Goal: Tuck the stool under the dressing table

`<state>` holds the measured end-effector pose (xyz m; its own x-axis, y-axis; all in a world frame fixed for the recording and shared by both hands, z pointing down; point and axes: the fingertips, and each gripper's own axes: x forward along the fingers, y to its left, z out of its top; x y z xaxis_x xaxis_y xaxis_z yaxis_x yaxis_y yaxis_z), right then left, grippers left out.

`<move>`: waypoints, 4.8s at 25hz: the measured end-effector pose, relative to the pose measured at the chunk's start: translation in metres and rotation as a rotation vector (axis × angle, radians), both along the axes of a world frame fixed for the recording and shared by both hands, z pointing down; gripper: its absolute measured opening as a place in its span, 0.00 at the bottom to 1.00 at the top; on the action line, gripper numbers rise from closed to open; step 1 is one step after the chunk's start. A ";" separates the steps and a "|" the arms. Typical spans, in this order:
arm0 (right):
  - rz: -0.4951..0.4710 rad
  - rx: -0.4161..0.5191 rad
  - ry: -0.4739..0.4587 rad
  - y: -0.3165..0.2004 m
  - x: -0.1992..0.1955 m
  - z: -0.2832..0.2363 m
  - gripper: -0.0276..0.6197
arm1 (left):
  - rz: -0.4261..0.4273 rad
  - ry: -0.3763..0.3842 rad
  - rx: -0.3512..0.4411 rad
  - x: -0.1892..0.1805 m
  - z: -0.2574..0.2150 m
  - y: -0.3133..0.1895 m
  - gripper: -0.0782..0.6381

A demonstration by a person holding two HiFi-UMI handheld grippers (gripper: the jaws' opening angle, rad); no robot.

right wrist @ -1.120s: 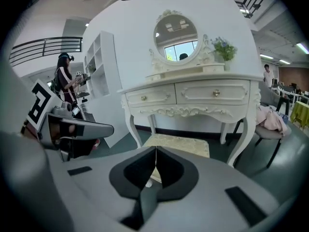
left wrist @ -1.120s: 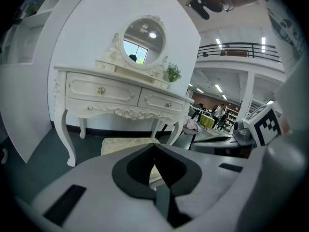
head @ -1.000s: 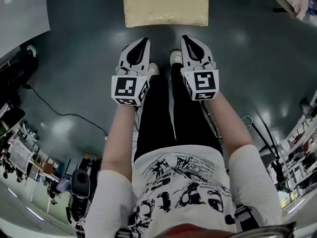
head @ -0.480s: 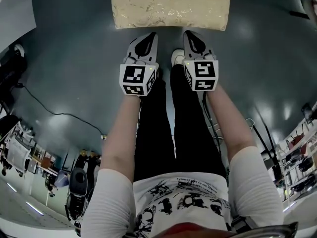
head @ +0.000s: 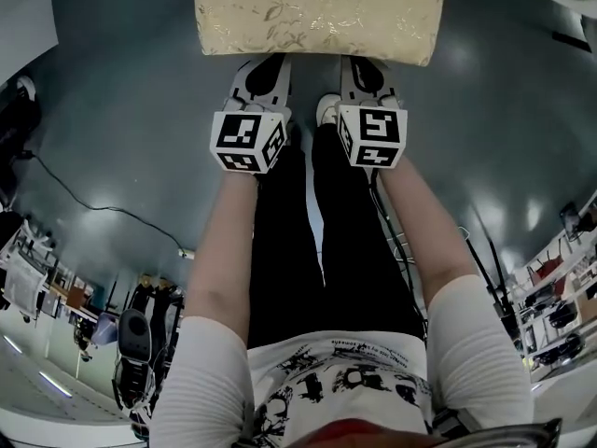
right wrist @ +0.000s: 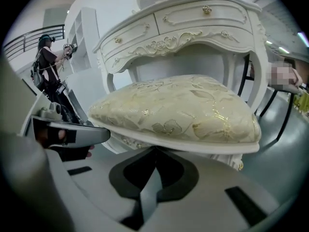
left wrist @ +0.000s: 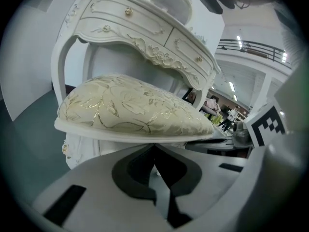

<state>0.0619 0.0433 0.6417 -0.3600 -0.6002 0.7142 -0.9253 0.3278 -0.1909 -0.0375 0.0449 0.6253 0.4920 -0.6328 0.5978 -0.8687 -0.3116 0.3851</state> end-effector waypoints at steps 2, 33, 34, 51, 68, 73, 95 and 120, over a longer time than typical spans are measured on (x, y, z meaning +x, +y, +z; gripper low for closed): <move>-0.006 0.000 -0.005 -0.001 0.001 0.001 0.07 | 0.010 -0.024 0.010 0.000 0.001 0.000 0.13; 0.034 0.131 0.055 -0.163 0.000 -0.001 0.07 | 0.032 0.066 0.138 0.000 -0.002 -0.161 0.13; 0.036 0.136 0.052 -0.169 0.000 -0.001 0.07 | 0.030 0.064 0.143 0.000 -0.002 -0.167 0.13; 0.032 0.176 0.034 -0.234 -0.007 -0.001 0.07 | 0.076 0.006 0.204 -0.008 -0.001 -0.237 0.13; -0.008 0.207 0.053 -0.273 -0.009 -0.002 0.07 | -0.013 0.018 0.188 -0.012 -0.001 -0.278 0.13; 0.010 0.209 0.020 -0.255 -0.011 -0.020 0.07 | -0.046 0.034 0.148 -0.015 -0.014 -0.254 0.13; -0.093 0.426 -0.082 -0.155 0.022 -0.387 0.07 | 0.069 0.087 0.380 0.032 -0.369 -0.149 0.13; 0.081 0.728 -0.119 -0.192 0.017 -0.709 0.07 | 0.116 -0.023 0.671 -0.041 -0.694 -0.194 0.13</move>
